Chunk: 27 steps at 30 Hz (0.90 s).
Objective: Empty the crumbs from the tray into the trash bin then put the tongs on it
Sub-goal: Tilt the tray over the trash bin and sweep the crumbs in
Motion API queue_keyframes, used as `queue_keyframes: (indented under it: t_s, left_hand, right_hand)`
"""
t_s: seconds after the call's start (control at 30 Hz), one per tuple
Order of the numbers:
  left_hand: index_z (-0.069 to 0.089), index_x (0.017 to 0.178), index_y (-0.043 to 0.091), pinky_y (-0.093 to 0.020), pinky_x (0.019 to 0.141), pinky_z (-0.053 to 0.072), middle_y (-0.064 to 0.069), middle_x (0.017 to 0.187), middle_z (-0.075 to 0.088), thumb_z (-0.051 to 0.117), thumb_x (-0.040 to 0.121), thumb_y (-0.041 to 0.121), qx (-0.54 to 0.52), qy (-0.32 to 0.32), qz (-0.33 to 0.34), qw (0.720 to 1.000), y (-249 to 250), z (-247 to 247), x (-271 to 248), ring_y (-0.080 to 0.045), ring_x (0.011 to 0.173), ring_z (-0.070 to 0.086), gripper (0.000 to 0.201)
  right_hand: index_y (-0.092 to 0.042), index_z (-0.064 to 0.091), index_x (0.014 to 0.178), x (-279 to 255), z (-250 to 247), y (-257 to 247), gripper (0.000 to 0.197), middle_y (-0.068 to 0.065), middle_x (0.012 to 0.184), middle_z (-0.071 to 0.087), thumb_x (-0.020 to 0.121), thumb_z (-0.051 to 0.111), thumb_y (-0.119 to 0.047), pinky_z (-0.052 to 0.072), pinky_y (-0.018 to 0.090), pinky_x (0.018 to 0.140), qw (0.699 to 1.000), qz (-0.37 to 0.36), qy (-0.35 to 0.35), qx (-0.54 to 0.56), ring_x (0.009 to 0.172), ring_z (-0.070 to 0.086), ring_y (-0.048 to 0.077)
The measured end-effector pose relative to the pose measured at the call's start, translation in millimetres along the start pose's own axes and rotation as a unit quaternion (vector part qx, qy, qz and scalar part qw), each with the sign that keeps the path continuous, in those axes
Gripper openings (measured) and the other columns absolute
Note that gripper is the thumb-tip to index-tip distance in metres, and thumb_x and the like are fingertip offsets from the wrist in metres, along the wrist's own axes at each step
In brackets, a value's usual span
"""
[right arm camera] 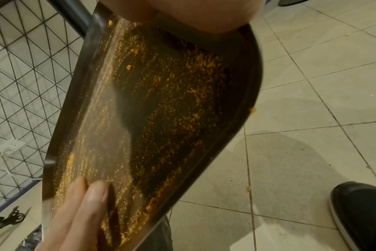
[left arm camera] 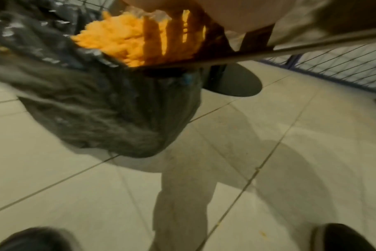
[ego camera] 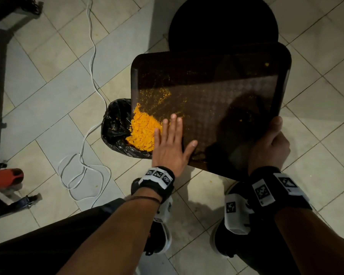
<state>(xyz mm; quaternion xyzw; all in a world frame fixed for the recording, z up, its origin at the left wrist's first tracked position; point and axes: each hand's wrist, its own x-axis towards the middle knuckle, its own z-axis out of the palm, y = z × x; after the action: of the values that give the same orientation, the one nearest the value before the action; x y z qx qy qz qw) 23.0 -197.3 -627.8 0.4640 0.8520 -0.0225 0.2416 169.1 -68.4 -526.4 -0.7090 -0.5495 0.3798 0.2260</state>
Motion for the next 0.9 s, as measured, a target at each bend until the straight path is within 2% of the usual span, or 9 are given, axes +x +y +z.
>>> queue_keyframes:
  t_s: [0.17, 0.33, 0.4, 0.47, 0.5, 0.57, 0.63, 0.73, 0.9]
  left_hand:
    - [-0.016, 0.156, 0.020, -0.047, 0.121, -0.013, -0.001, 0.163, -0.023, -0.006, 0.092, 0.071, 0.021, -0.013, -0.025, 0.999, -48, -1, 1, -0.023, 0.148, -0.027, 0.083]
    - [-0.020, 0.153, 0.021, -0.045, 0.122, -0.013, -0.001, 0.161, -0.027, -0.003, 0.094, 0.068, 0.003, -0.004, 0.046, 0.999, -21, -11, -11, -0.022, 0.149, -0.026, 0.077]
    - [-0.021, 0.153, 0.020, -0.046, 0.123, -0.009, -0.001, 0.162, -0.027, -0.007, 0.093, 0.068, 0.029, -0.012, 0.069, 0.997, -6, -1, -17, -0.023, 0.149, -0.024, 0.078]
    - [-0.022, 0.153, 0.020, -0.047, 0.123, -0.009, -0.001, 0.161, -0.028, -0.012, 0.091, 0.069, 0.041, -0.021, 0.058, 0.997, -8, 8, -19, -0.022, 0.149, -0.025, 0.080]
    - [-0.022, 0.153, 0.020, -0.047, 0.122, -0.010, -0.001, 0.161, -0.029, -0.014, 0.090, 0.070, 0.039, -0.028, 0.044, 0.998, -14, 12, -18, -0.022, 0.148, -0.027, 0.081]
    - [-0.020, 0.154, 0.021, -0.047, 0.121, -0.014, 0.001, 0.161, -0.029, -0.016, 0.088, 0.071, 0.034, -0.044, 0.016, 0.998, -31, 15, -15, -0.022, 0.147, -0.031, 0.083]
    - [-0.014, 0.156, 0.021, -0.047, 0.121, -0.016, 0.002, 0.163, -0.024, -0.013, 0.089, 0.071, 0.041, -0.048, -0.004, 0.998, -48, 13, -12, -0.022, 0.147, -0.031, 0.084]
    - [-0.011, 0.157, 0.023, -0.046, 0.121, -0.015, 0.002, 0.164, -0.019, -0.008, 0.092, 0.070, 0.020, -0.030, 0.000, 0.999, -53, 1, -12, -0.022, 0.148, -0.029, 0.081]
    - [-0.017, 0.155, 0.022, -0.042, 0.122, -0.014, 0.000, 0.163, -0.025, -0.013, 0.090, 0.070, -0.026, -0.024, 0.071, 0.997, -3, -3, -33, -0.019, 0.149, -0.025, 0.082]
  right_hand:
    - [-0.005, 0.066, 0.098, 7, -1, 2, 0.062, 0.004, 0.086, 0.059, 0.103, 0.021, -0.048, 0.038, 0.028, 0.070, 1.000, 0.000, 0.021, -0.003, 0.083, 0.056, 0.022]
    - [-0.005, 0.066, 0.098, 6, 3, -4, 0.063, 0.004, 0.087, 0.058, 0.103, 0.021, -0.049, 0.038, 0.028, 0.069, 1.000, -0.006, 0.015, 0.008, 0.083, 0.056, 0.023]
    - [-0.005, 0.066, 0.096, 5, 0, -7, 0.062, 0.004, 0.085, 0.057, 0.104, 0.021, -0.047, 0.035, 0.026, 0.067, 1.000, -0.012, 0.016, 0.008, 0.080, 0.054, 0.022]
    - [-0.008, 0.063, 0.090, 4, -4, -10, 0.058, 0.002, 0.079, 0.054, 0.104, 0.021, -0.045, 0.033, 0.022, 0.062, 1.000, -0.013, 0.017, 0.003, 0.072, 0.050, 0.021]
    - [-0.010, 0.060, 0.085, 4, -6, -12, 0.055, 0.001, 0.072, 0.052, 0.105, 0.021, -0.043, 0.033, 0.020, 0.055, 1.000, -0.017, 0.020, 0.001, 0.063, 0.047, 0.019]
    - [-0.010, 0.053, 0.077, 6, -8, -15, 0.052, -0.005, 0.061, 0.046, 0.105, 0.022, -0.040, 0.029, 0.008, 0.041, 0.999, -0.027, 0.032, 0.003, 0.054, 0.042, 0.006]
    - [-0.008, 0.051, 0.074, 9, -9, -16, 0.052, -0.008, 0.060, 0.045, 0.106, 0.024, -0.039, 0.029, 0.004, 0.040, 0.998, -0.036, 0.044, 0.004, 0.053, 0.041, 0.001]
    - [-0.008, 0.051, 0.074, 13, -7, -16, 0.053, -0.007, 0.060, 0.046, 0.105, 0.024, -0.041, 0.029, 0.004, 0.040, 0.998, -0.035, 0.051, 0.006, 0.053, 0.042, 0.001]
    - [-0.011, 0.054, 0.078, 11, -5, -18, 0.051, -0.006, 0.064, 0.048, 0.106, 0.023, -0.040, 0.030, 0.002, 0.043, 0.998, -0.043, 0.046, 0.011, 0.056, 0.044, 0.008]
